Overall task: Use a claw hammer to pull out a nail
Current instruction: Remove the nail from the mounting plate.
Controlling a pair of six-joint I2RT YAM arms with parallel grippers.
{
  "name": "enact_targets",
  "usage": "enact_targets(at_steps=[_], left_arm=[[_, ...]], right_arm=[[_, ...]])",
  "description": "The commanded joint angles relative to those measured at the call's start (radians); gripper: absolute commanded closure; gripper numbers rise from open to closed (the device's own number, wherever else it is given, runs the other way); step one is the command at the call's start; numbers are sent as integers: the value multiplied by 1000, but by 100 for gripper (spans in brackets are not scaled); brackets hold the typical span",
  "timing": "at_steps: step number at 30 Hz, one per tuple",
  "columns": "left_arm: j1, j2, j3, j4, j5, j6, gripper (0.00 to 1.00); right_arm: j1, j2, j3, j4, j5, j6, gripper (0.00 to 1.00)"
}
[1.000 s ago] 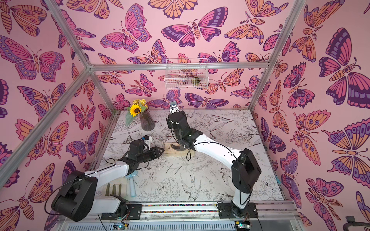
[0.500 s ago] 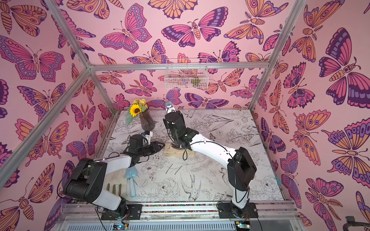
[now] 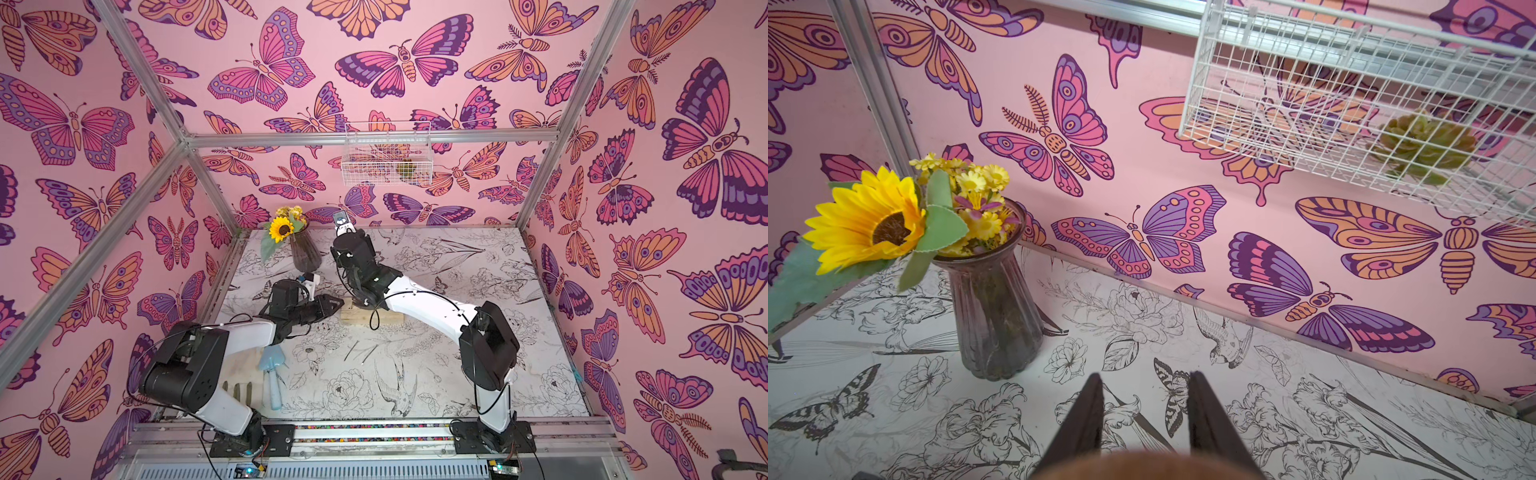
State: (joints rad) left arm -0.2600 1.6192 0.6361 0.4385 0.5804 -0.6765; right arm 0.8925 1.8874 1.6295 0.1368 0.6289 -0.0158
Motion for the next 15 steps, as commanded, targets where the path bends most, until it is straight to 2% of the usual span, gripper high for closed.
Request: enact_targets(at_steps=[1,9,15], left_arm=[[8,31,22,12,18,26,59],[7,63,25,12,27,35,64],[5,74,24,9,34,39,65]], right_arm=[[13,-17,84,85,30,-38,100],[10,-29,57,105,31,24,100],[-23,-69,-8,118,13,146,100]])
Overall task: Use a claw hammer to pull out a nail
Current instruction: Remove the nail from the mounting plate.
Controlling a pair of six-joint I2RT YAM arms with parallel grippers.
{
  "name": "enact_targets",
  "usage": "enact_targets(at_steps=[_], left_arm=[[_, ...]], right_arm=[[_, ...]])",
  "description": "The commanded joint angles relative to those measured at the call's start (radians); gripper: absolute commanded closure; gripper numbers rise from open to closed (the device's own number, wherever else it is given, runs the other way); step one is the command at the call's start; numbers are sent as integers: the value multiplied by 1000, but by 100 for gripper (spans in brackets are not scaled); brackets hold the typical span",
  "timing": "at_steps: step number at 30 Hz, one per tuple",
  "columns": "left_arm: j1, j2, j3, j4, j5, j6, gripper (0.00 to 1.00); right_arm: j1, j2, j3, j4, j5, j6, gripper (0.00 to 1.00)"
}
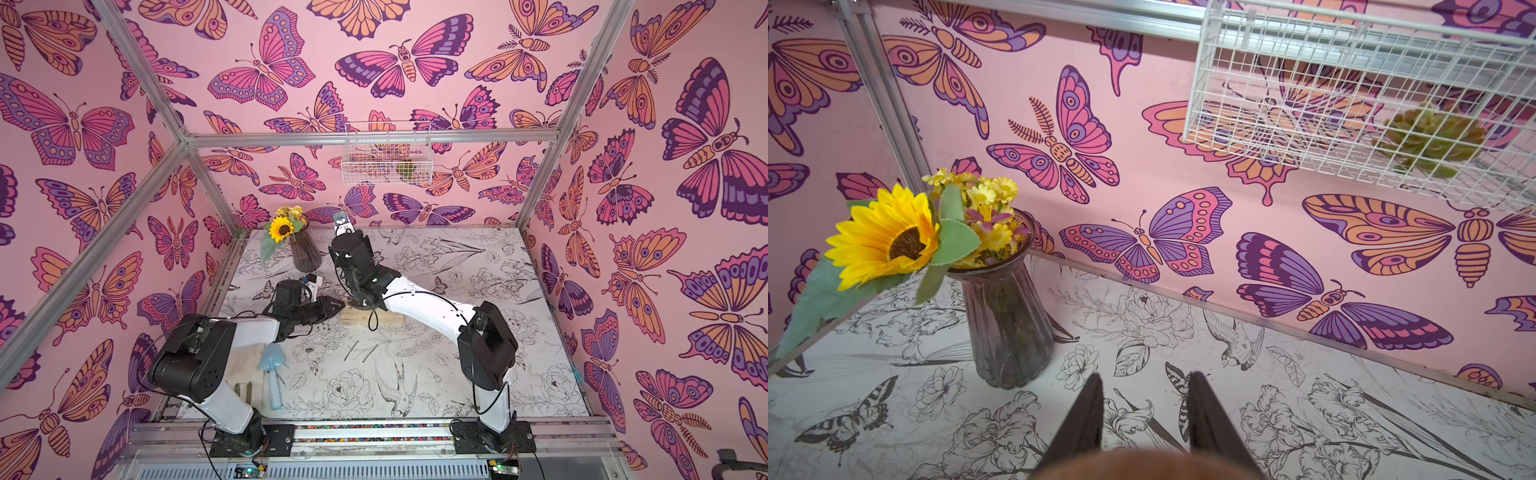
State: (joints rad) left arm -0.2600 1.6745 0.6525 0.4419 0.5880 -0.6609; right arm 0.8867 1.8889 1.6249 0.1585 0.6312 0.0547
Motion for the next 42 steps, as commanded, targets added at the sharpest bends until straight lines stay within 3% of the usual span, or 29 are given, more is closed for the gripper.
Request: enact_targets(at_steps=[1,18,42], left_arm=[[4,18,7,6,26,25,65],[-5,23,9,-11,24,39,65],[-29,51,-17,-15,-7,44,67]], right_arm=[[-23,-75,-12,100,10,88,100],[-103,-136,-168,140,-60,268,100],[-173,-200,-304,236,-128,377,100]])
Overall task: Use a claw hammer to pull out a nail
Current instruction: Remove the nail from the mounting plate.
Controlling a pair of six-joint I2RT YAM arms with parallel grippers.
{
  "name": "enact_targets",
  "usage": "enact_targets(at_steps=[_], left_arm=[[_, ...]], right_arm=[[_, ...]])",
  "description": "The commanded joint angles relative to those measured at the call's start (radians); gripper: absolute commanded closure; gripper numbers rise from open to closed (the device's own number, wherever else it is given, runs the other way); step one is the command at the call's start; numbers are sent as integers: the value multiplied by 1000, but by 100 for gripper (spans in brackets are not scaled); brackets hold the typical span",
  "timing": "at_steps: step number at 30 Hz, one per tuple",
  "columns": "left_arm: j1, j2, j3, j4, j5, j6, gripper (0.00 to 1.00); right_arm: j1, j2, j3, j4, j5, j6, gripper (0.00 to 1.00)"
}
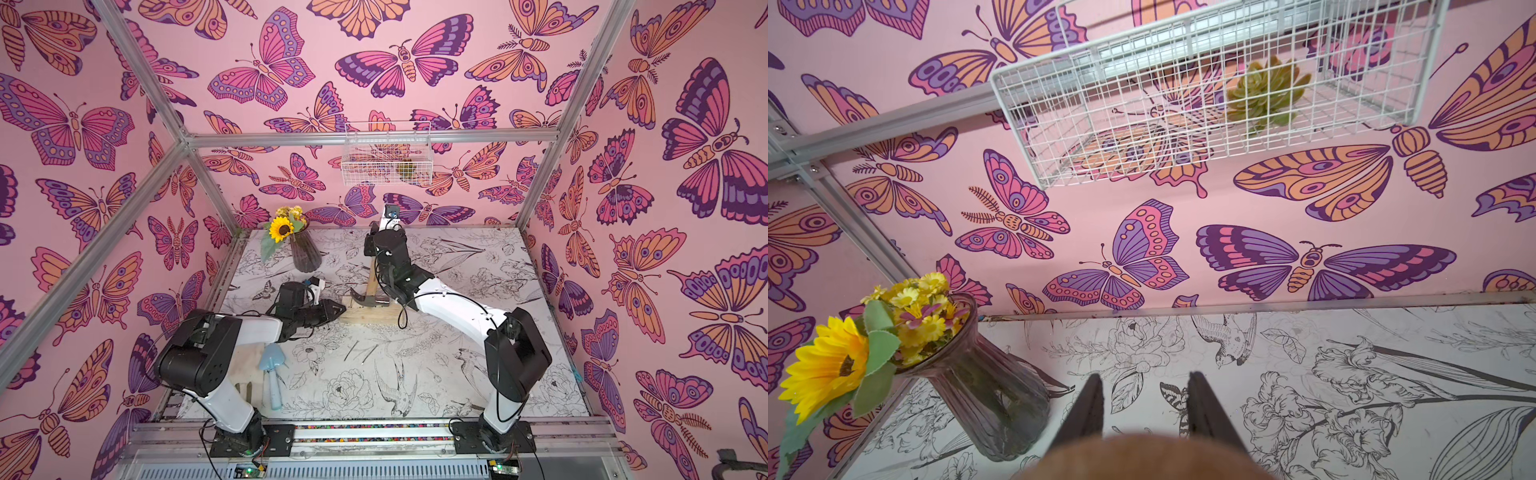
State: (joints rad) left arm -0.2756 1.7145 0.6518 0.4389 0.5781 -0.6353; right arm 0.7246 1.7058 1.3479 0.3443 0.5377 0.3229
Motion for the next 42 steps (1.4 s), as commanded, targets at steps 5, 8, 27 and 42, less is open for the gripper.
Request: enact_targets(at_steps=[5,8,27,42], left_arm=[[-16,9,-22,-12,0,19,67],[-21,6,-25,-14,-13,22,67],[-56,-203,-66,-97,-127,210,64],[-288,-264,-98,14,-441,539,64]], right_arm=[[-25,-39,-60,78,-40,122,100],[-30,-56,-93,107,-37,125,100],[-73,-165,-68,45,-152,131,100],[-91,-175,-51,-16,-229,139,100]])
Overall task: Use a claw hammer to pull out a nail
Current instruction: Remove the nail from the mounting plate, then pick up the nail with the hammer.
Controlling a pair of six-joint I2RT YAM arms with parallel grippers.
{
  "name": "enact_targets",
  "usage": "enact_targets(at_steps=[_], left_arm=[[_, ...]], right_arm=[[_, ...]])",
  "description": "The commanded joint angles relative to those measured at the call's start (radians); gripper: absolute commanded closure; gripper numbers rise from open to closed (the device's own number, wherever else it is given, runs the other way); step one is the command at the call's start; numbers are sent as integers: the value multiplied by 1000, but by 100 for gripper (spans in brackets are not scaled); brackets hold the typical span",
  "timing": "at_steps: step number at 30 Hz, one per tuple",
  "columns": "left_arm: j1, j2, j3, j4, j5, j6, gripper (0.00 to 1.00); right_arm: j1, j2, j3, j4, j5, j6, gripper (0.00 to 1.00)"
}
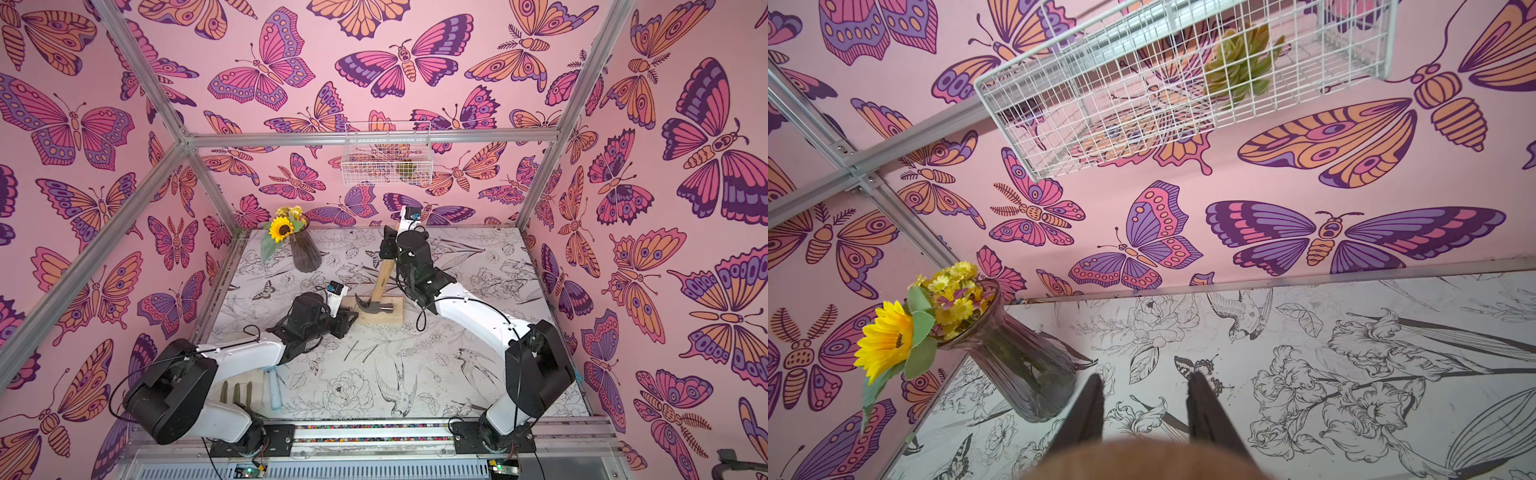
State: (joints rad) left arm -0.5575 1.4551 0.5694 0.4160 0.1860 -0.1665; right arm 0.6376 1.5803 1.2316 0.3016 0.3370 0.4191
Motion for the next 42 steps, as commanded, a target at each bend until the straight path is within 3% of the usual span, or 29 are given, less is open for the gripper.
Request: enact_targets(at_steps=[1,14,22,34,38,42], left_arm=[[-5,0,-16,36,-53,79,66],[-25,57,29,55,29,146,71],[-28,81,44,72,15,154,99],[-21,11,38,28,-26,167,100],[13,-22,39,-26,-65,66,100],[61,-82,32,-182,-97,-127,100]], right_arm=[[-5,-49,65,26,-33,41,100],[-22,-35,103,-22,-88,46,100],[-23,-35,111,-42,-103,20,100],[-23,-39,155,-145,-147,-133,100],[-23,-39,170,-184,-165,-148,100],[-23,-48,171,-213,-190,-148,100]])
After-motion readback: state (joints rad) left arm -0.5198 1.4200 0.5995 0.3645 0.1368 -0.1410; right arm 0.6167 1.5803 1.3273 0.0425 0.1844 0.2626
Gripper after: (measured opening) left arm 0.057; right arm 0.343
